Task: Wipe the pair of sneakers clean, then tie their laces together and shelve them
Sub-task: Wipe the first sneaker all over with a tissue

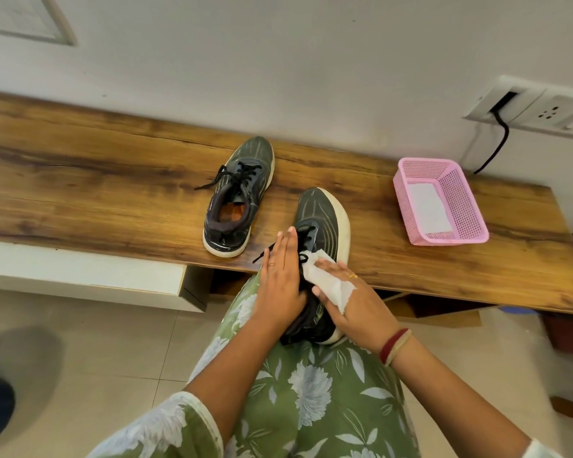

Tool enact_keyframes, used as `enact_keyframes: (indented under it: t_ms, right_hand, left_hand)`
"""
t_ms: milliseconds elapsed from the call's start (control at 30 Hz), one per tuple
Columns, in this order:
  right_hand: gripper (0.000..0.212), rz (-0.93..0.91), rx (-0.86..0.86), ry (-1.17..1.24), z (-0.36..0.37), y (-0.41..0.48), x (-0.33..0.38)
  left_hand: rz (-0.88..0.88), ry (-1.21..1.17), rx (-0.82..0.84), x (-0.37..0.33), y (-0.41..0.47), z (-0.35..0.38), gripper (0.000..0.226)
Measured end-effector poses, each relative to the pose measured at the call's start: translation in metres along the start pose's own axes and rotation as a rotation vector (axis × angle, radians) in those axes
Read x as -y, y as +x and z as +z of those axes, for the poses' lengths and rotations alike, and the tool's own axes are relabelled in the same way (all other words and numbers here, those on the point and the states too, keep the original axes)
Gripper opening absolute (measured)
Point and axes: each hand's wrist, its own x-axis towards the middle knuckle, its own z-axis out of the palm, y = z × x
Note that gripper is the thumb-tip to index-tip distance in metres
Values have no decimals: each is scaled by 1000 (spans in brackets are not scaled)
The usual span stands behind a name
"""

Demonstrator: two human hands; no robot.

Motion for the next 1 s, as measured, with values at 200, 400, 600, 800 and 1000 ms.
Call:
enact_keyframes:
  t_ms: [200,400,600,800,1000]
  right_hand:
    - [26,390,-321,969,-35,-14,10]
    - [38,459,-518,808,-41,5,-2]
    - [53,69,-102,107,10,-19,-6]
    - [50,-107,-5,-191,-13,-11,-31]
    - [48,-131,119,-49,-28,-1,-33]
  left_hand:
    - [23,19,-35,0,0,-3,100]
    - [176,71,-30,-1,0,-5,80]
    - [141,85,-1,3,4,0,66]
    - [153,168,-13,0,4,-2,65]
    - [138,157,-11,0,4,-2,71]
